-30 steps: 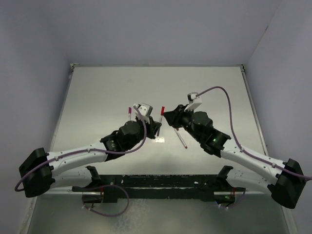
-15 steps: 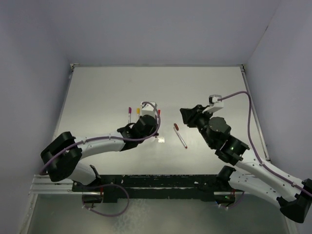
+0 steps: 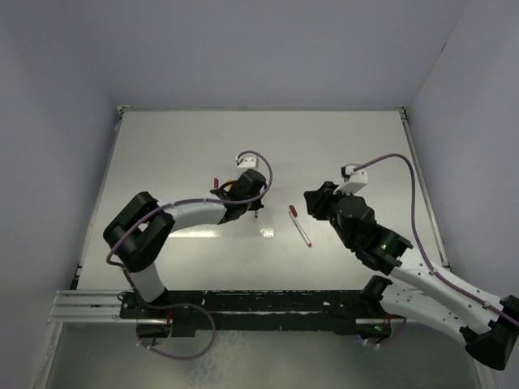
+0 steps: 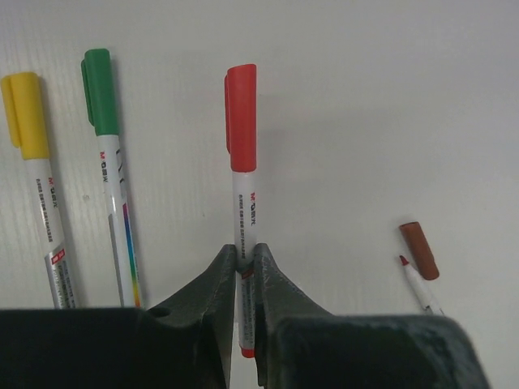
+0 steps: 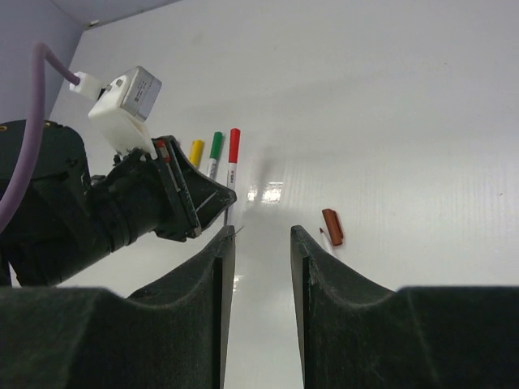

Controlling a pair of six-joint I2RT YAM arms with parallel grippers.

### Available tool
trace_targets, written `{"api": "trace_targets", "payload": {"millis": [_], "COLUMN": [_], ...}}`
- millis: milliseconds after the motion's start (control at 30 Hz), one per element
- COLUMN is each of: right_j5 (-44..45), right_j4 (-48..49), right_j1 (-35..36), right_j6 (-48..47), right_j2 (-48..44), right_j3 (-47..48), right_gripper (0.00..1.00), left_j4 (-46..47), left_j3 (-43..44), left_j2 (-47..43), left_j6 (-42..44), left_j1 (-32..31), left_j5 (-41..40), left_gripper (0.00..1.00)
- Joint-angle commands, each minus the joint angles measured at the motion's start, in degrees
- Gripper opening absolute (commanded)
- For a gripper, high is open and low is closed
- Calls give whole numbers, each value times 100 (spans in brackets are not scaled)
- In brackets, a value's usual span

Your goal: Insert the pens into the pen caps

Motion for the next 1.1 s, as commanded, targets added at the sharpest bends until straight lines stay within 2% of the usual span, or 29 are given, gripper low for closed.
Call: {"api": "trace_targets", "payload": {"millis": [0,200,267,400,500,700,833,900,1000,1067], "right_j5": [154,223,241,272,316,253,-120,-376,-708,-787], "right_j4": [-121,-350,-333,-324,-346,-582,-721,-725,-933,-1075], "right_j1": [0,0,0,0,0,-130,-226,-228,-228,-228], "right_j6": [32,67,58,32,11,21,-78,-234,-433,-488], "right_j2": [173,397,435,576,687,1044,1501,1741,2208,2490], "right_j3": [-18,23,5,15,49,131,197,248,396,517], "right_gripper": [35,35,35,35,34,22,20,24,36,40], "left_j4": [-98,-112,-154,-192,-204,-69,43,114,175,171], "left_j3": [275,335,387,415,411,280,168,61,-96,-202], "left_j2": [290,444,493,562,536,126,-250,-454,-736,-895], "left_j6": [-143,-77,-48,-25,-40,-25,-9,-12,-3,3], "left_j1": [175,244,262,294,293,296,281,274,227,163], "left_j5": [354,335,326,324,348,525,766,886,994,980], "left_gripper": [15,16,24,48,55,57,57,57,57,57]}}
